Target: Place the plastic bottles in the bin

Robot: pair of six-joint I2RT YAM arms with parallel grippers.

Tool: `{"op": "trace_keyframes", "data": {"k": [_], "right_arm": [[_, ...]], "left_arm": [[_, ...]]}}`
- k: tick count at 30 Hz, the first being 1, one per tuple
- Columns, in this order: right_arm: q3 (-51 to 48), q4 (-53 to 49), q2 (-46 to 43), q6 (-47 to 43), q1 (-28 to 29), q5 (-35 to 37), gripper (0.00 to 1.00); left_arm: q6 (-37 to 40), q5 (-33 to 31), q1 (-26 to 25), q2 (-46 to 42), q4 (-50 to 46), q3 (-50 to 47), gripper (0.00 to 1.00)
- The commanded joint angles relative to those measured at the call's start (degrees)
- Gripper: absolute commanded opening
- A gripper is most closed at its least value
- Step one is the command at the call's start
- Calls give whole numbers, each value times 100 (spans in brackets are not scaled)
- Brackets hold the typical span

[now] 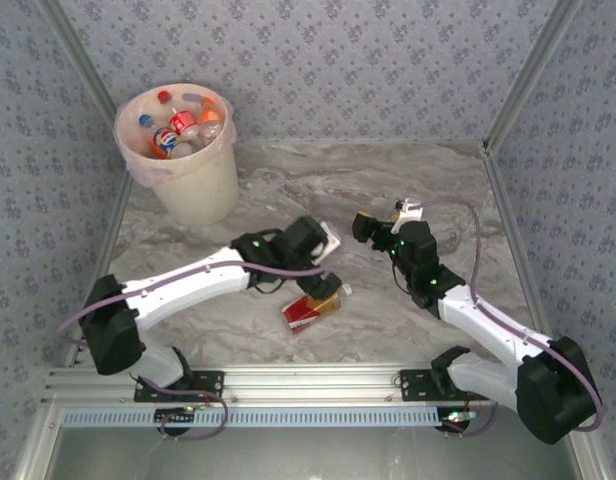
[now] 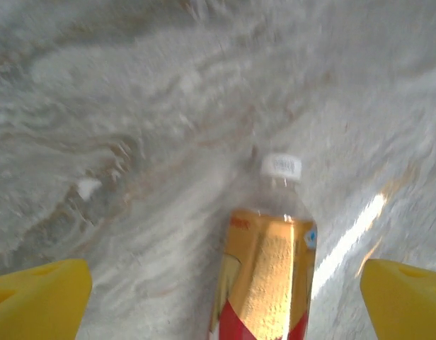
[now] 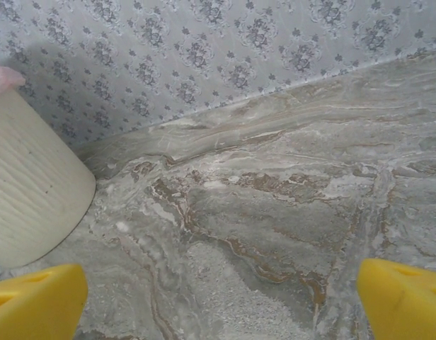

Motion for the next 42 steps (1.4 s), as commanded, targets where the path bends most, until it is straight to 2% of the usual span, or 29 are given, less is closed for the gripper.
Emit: {"op": "trace_keyframes", "data": {"k": [1, 5, 9, 18, 23, 30, 35, 39, 42], "right_arm": [[-36, -230, -127, 117, -45, 248, 100], [-35, -421, -158, 169, -77, 289, 100], [-75, -557, -199, 283, -95, 319, 100], [-120, -628, -255, 310, -132, 394, 100], [-92, -728, -321, 293, -161, 403, 100], [-97, -993, -574, 311, -178, 524, 100], [-84, -1033, -617, 312, -179, 552, 100], [-83, -1022, -613, 313, -192, 535, 100], [-87, -1003, -629, 303, -192, 518, 100]], "left_arm": [[96, -612, -507, 380, -744, 127, 98], [35, -548, -587, 776, -1013, 40, 98], [88, -205, -581, 1010, -1130, 38, 98], [123, -250, -381, 1571, -1216, 160, 97], [345, -325, -317, 1868, -1417, 146, 88], [517, -196, -292, 2230, -1365, 233, 83], [480, -18, -166, 2285, -1375, 254, 72], [412, 165, -22, 2165, -1283, 177, 56], [326, 340, 134, 2013, -1182, 164, 53]]}}
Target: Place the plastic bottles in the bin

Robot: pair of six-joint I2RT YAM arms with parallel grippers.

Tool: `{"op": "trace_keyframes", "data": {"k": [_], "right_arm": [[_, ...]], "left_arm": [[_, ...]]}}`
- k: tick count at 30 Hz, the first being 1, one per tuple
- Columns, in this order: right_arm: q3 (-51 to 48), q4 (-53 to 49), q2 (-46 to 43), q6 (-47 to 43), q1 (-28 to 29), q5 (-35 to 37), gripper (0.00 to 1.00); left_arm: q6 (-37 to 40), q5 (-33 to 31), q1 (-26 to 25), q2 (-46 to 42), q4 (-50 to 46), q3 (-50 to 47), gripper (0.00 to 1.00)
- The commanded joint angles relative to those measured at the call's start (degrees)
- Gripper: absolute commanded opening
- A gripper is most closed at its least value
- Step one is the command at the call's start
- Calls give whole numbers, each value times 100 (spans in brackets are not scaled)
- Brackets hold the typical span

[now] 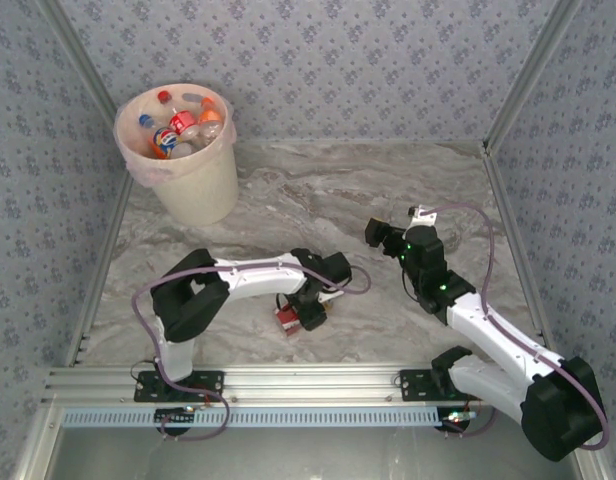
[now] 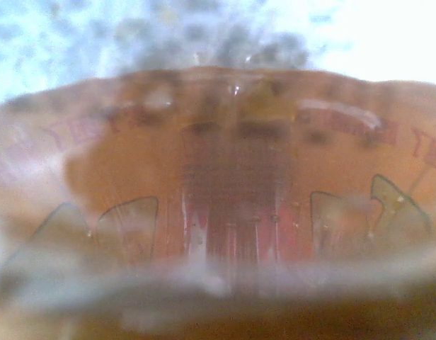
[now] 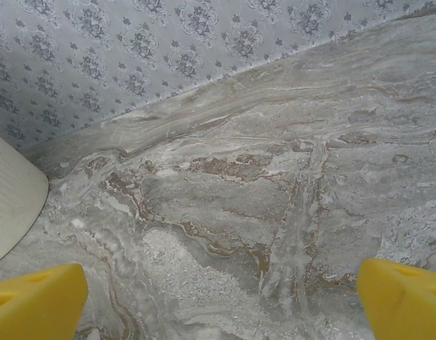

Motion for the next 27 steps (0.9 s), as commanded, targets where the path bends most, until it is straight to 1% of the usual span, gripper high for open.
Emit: {"op": "trace_keyframes", "data": {"k": [1, 6, 12, 20, 27], "right_arm": [[-6, -10, -93, 53, -32, 117, 100], [-32, 195, -92, -91, -37, -9, 100], [-33, 540, -89, -464, -41, -427, 100], [34, 896, -16, -896, -41, -952, 100], [59, 1289, 156, -1019, -31, -1438, 100]], "left_arm": [[-112, 148, 224, -194, 103, -68, 52], [-287, 288, 521, -495, 295, -149, 50], [-535, 323, 913, -965, 551, -297, 48], [-1272, 496, 1696, -1782, 1365, -679, 47], [-1862, 396, 2035, -2187, 1769, -686, 47]]}}
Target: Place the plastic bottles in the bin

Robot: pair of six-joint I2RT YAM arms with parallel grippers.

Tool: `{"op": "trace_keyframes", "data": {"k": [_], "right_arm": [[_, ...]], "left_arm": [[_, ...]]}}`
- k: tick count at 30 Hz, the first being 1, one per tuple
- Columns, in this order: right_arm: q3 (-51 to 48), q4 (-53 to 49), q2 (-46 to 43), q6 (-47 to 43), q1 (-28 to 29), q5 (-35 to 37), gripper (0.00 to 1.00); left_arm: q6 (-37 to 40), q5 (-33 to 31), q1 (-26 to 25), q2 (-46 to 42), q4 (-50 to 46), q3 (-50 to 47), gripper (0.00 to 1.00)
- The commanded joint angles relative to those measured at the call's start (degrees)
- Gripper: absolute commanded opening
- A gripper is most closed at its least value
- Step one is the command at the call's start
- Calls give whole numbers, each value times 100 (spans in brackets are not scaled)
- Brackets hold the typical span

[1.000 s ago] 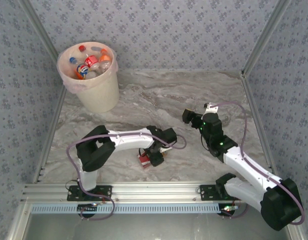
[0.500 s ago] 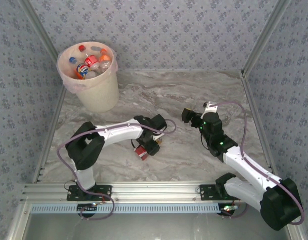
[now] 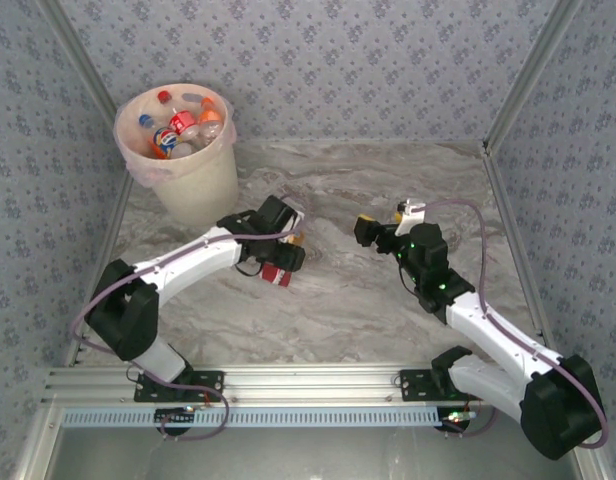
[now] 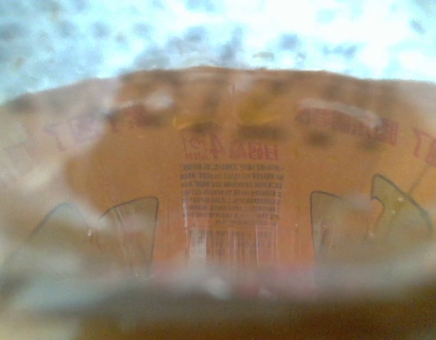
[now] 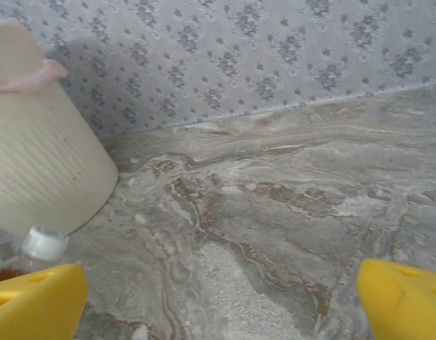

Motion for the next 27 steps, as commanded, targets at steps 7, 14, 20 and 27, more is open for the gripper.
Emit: {"op": "trace_keyframes", "data": {"k": [7, 14, 20, 27], "right_arm": [[210, 677, 406, -331, 55, -927, 100], [641, 985, 1044, -856, 376, -1560, 100], [1323, 928, 1507, -700, 594, -1569, 100], [1900, 401, 1594, -808, 872, -1466, 100]], "left_arm": [[-879, -91, 266, -479, 669, 76, 47], [-874, -295, 435, -802, 783, 494, 47], [-841, -667, 757, -1091, 946, 908, 47], [-378, -771, 1038, -1312, 1055, 1576, 48]]}}
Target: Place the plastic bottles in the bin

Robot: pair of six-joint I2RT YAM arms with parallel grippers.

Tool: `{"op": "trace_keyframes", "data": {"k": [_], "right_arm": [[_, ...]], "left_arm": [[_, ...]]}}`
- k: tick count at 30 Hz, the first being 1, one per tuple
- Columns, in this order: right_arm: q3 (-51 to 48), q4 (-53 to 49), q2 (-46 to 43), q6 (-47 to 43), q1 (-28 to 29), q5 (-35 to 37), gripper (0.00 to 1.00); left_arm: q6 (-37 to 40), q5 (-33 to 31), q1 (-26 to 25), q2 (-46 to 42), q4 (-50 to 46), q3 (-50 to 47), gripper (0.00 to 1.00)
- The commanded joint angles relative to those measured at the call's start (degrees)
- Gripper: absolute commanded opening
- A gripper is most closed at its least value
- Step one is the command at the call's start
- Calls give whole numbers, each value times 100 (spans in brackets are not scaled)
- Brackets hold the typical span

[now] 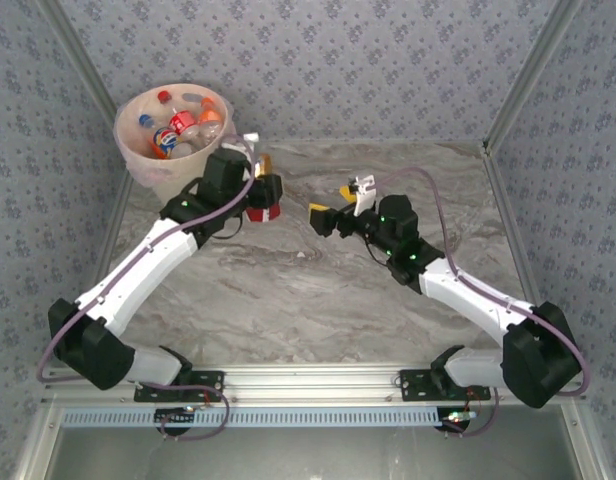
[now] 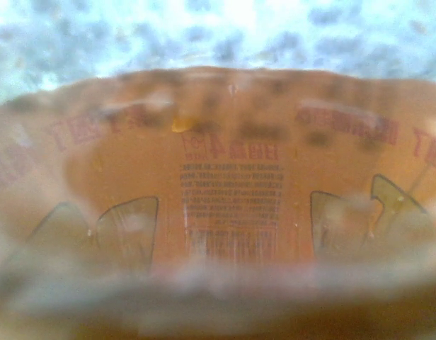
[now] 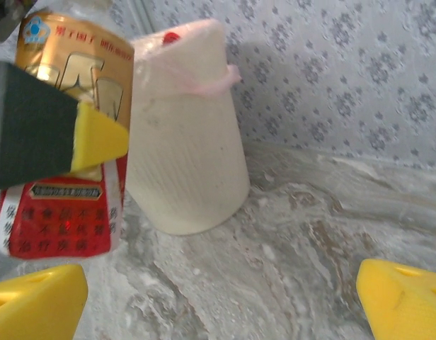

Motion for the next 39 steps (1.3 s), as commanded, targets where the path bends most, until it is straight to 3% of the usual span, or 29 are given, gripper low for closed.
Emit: {"op": "trace_keyframes", "data": {"k": [1, 9, 19, 31, 35, 39], "right_arm": [[306, -346, -42, -128, 96, 21, 100], [265, -492, -147, -156, 123, 381, 100], [108, -667, -307, -165, 115, 716, 100], [16, -789, -354, -143, 118, 889, 100], [17, -866, -393, -139, 122, 938, 100], [17, -928, -415, -141, 122, 998, 100]], "left_arm": [[418, -225, 138, -189, 168, 560, 48], [718, -377, 1007, 61, 156, 1722, 49], [1206, -656, 2139, 1026, -997, 3501, 49], [726, -552, 3333, 1974, -1870, 4228, 51], [639, -821, 3403, 2540, -2507, 4784, 58], [590, -905, 3447, 3004, -3014, 5424, 75]]}}
